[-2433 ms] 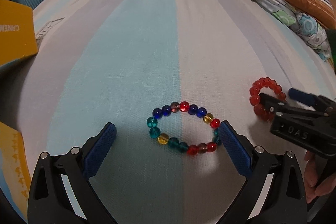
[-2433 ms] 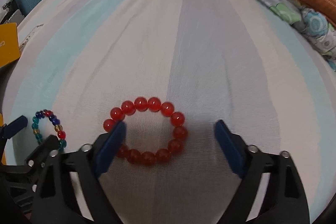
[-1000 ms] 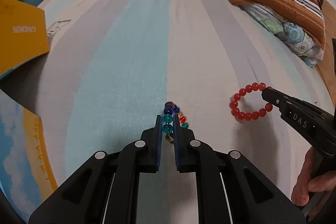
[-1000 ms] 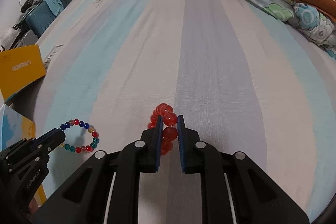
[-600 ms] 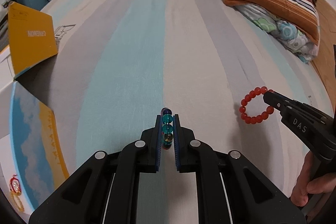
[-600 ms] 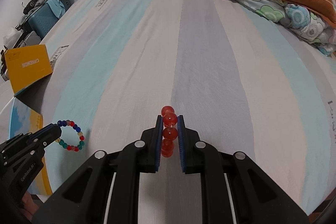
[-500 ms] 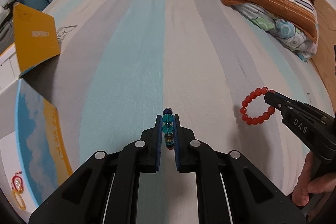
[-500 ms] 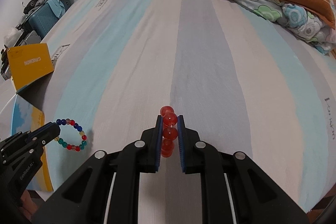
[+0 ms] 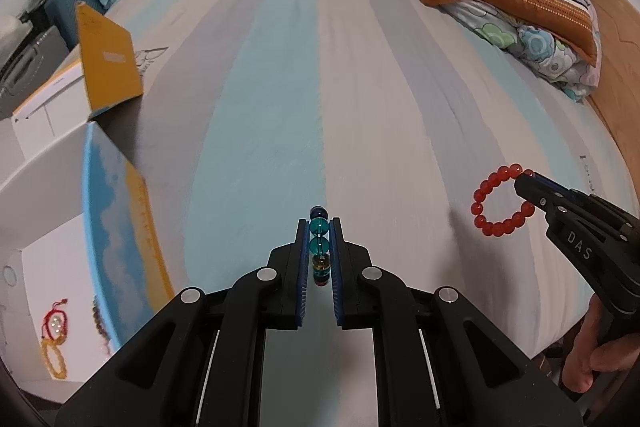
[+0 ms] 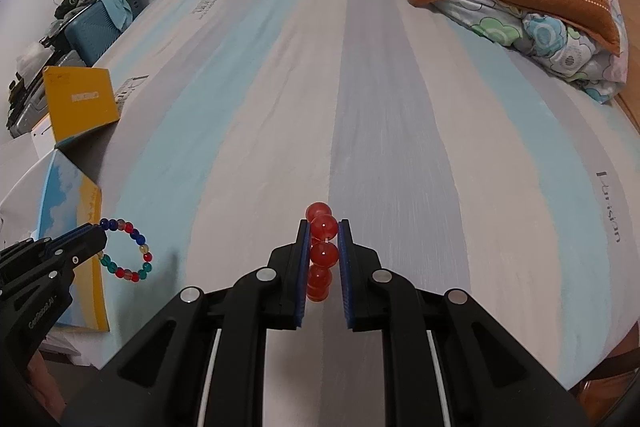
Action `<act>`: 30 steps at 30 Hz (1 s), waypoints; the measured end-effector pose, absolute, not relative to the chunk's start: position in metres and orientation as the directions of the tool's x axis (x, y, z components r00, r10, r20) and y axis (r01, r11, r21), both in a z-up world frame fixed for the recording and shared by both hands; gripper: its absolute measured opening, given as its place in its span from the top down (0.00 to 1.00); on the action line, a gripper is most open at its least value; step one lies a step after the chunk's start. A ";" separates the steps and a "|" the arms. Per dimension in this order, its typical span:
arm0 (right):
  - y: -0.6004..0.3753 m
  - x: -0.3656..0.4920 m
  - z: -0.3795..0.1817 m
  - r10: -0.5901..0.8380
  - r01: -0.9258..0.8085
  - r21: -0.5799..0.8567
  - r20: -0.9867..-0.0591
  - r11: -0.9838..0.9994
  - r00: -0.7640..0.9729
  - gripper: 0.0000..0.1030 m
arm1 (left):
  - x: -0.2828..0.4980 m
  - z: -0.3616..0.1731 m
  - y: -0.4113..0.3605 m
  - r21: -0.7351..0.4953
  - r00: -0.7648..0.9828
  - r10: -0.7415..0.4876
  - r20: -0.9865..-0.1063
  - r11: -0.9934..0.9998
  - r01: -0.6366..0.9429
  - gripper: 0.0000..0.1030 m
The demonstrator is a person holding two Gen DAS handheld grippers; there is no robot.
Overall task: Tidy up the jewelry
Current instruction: 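Carry the glass bracelet in the left tool and red bracelet in the right tool to the box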
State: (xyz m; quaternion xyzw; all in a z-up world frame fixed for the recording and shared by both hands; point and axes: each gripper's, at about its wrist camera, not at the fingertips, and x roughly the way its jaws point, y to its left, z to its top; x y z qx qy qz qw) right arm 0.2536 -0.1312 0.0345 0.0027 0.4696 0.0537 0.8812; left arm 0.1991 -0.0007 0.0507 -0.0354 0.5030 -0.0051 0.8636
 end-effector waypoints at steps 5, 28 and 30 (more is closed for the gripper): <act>-0.125 0.245 0.045 0.102 -0.099 0.056 -0.820 0.994 0.564 0.87 | 0.185 0.060 0.010 -0.056 0.502 -0.030 -0.864 0.998 -0.036 0.91; -0.045 0.224 0.085 0.161 -0.193 0.056 -0.796 0.980 0.583 0.87 | 0.149 0.099 0.086 -0.015 0.549 0.067 -0.833 0.990 -0.143 0.91; -0.033 0.223 0.089 0.172 -0.210 0.056 -0.791 0.976 0.587 0.87 | 0.145 0.102 0.097 -0.014 0.554 0.076 -0.829 0.988 -0.157 0.91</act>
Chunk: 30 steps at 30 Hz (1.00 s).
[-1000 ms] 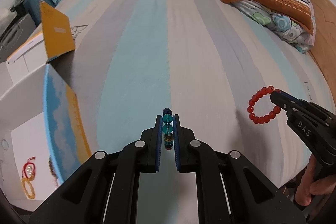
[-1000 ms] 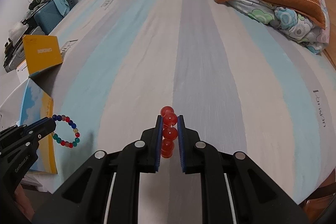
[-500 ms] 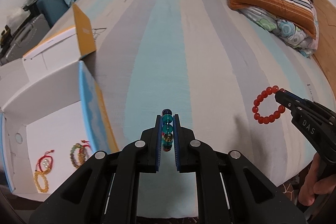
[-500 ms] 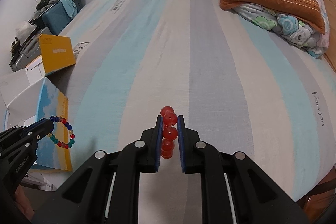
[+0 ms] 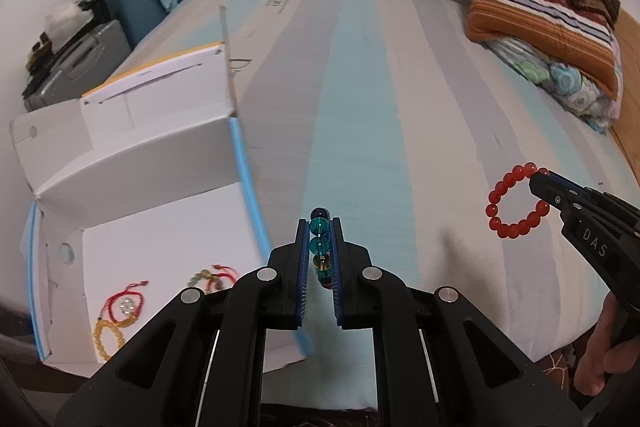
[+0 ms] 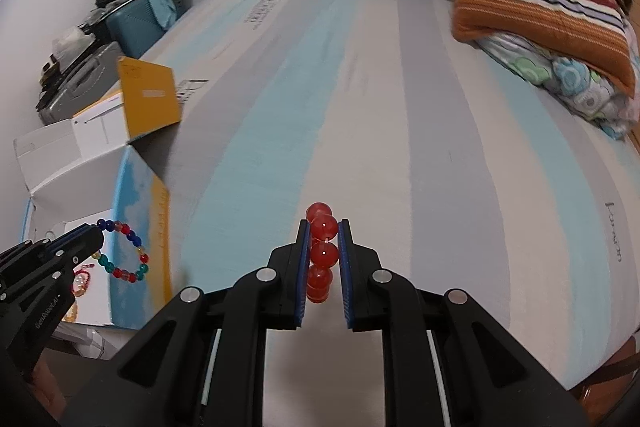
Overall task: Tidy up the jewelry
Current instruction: 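Carry the glass bracelet in the left tool and red bracelet in the right tool to the box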
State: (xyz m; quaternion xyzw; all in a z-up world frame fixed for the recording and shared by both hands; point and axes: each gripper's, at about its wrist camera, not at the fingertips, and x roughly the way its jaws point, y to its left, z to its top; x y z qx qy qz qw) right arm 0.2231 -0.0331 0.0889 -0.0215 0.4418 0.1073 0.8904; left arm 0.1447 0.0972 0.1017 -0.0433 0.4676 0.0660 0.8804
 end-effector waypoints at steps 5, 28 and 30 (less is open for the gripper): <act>-0.001 0.216 0.096 0.200 -0.257 0.053 -0.783 0.965 0.589 0.87 | 0.134 0.110 0.126 -0.016 0.566 0.101 -0.818 0.980 -0.198 0.91; 0.174 0.172 0.113 0.333 -0.474 0.042 -0.766 0.880 0.550 0.87 | 0.058 0.122 0.293 -0.025 0.543 0.221 -0.810 0.913 -0.408 0.91; 0.188 0.169 0.109 0.338 -0.490 0.039 -0.771 0.871 0.540 0.87 | 0.052 0.118 0.305 -0.028 0.535 0.223 -0.814 0.907 -0.421 0.91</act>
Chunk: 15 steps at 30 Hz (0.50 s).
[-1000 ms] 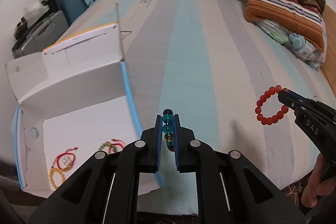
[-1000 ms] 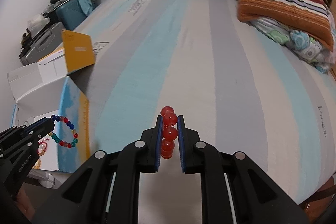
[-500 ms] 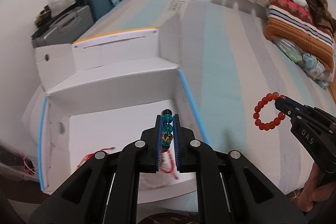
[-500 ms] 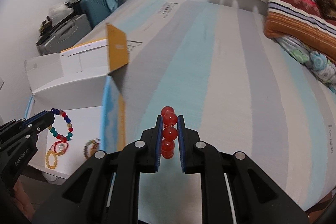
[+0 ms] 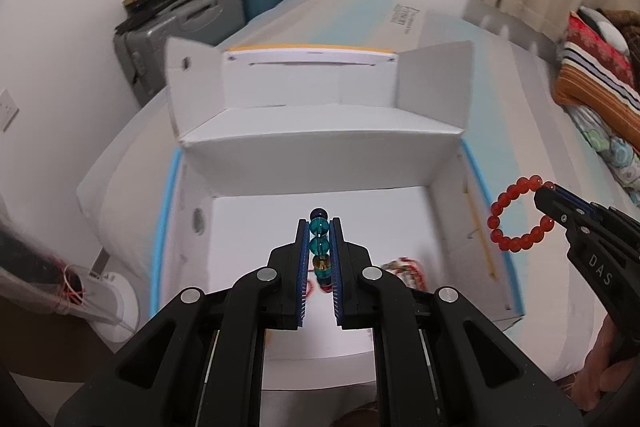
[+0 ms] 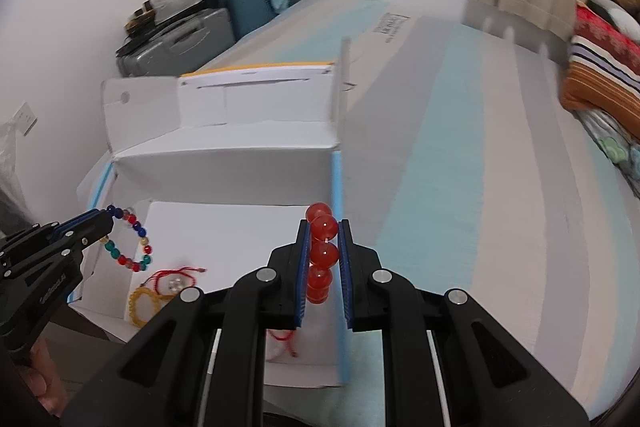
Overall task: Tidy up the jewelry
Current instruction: 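Carry the glass bracelet in the left tool and red bracelet in the right tool to the box, then open the left tool over the box while the right tool releases the red bracelet inside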
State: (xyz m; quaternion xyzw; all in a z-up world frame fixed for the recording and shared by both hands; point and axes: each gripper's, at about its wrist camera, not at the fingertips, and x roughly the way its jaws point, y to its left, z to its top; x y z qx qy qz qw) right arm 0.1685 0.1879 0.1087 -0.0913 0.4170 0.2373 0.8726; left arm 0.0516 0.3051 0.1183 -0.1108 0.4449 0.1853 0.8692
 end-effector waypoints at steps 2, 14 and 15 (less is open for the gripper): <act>0.199 0.166 0.103 0.341 -0.504 0.038 -0.779 0.863 0.525 0.87 | 0.046 0.113 0.315 -0.032 0.528 0.221 -0.820 0.903 -0.428 0.91; 0.250 0.163 0.047 0.298 -0.538 0.023 -0.852 0.843 0.430 0.87 | 0.040 0.057 0.356 -0.054 0.450 0.184 -0.874 0.883 -0.467 0.91; 0.252 0.164 0.044 0.293 -0.538 0.021 -0.856 0.843 0.426 0.87 | 0.041 0.054 0.358 -0.054 0.442 0.182 -0.878 0.882 -0.469 0.91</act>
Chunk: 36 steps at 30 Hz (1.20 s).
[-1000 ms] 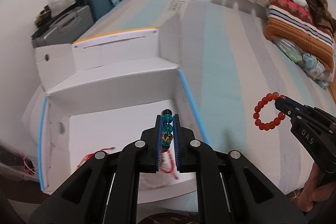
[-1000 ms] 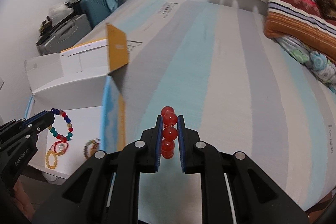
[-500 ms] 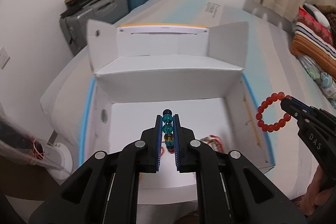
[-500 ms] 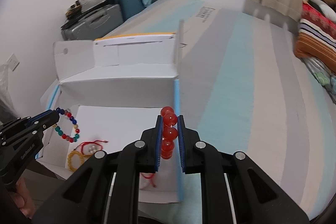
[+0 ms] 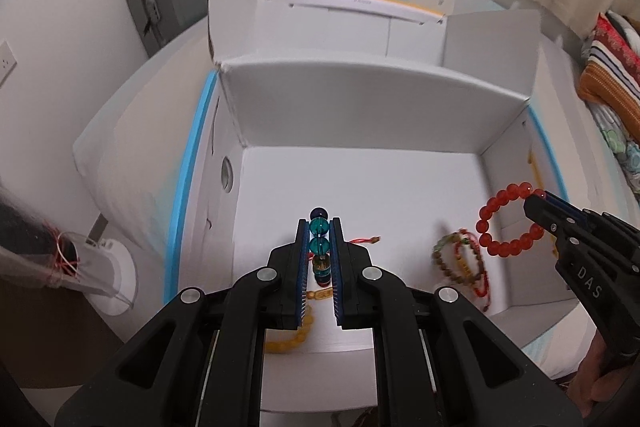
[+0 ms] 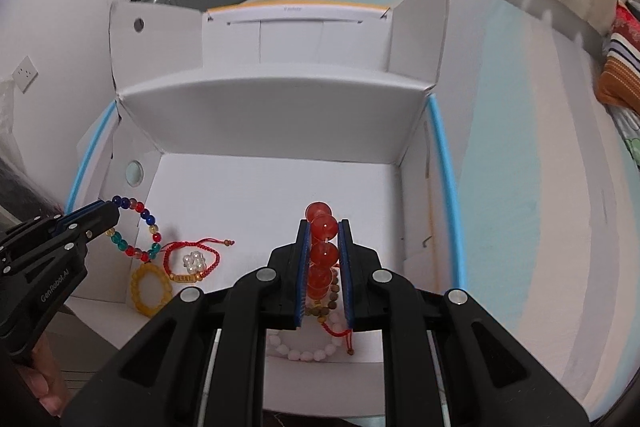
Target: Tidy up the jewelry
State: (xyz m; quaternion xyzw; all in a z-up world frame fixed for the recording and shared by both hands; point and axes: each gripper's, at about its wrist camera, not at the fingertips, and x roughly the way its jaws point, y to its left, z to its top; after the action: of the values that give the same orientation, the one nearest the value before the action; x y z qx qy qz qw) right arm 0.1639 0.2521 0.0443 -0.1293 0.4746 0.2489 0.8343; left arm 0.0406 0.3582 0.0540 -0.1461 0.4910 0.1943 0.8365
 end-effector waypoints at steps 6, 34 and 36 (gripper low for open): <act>0.257 0.163 0.039 0.278 -0.535 0.009 -0.862 0.845 0.423 0.87 | 0.044 0.043 0.366 -0.047 0.412 0.174 -0.894 0.880 -0.472 0.90; 0.185 0.069 0.065 0.290 -0.465 -0.016 -0.761 0.885 0.580 0.09 | -0.054 0.090 0.314 -0.037 0.572 0.265 -0.776 0.886 -0.461 0.06; 0.181 0.063 0.065 0.296 -0.461 -0.007 -0.758 0.887 0.582 0.09 | -0.059 0.087 0.309 -0.035 0.572 0.261 -0.777 0.890 -0.454 0.06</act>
State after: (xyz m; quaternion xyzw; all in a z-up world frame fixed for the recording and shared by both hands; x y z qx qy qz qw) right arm 0.0633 0.1805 0.0653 -0.1022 0.4040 0.2142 0.8834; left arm -0.0588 0.3094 0.0872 -0.1162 0.4152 0.2036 0.8790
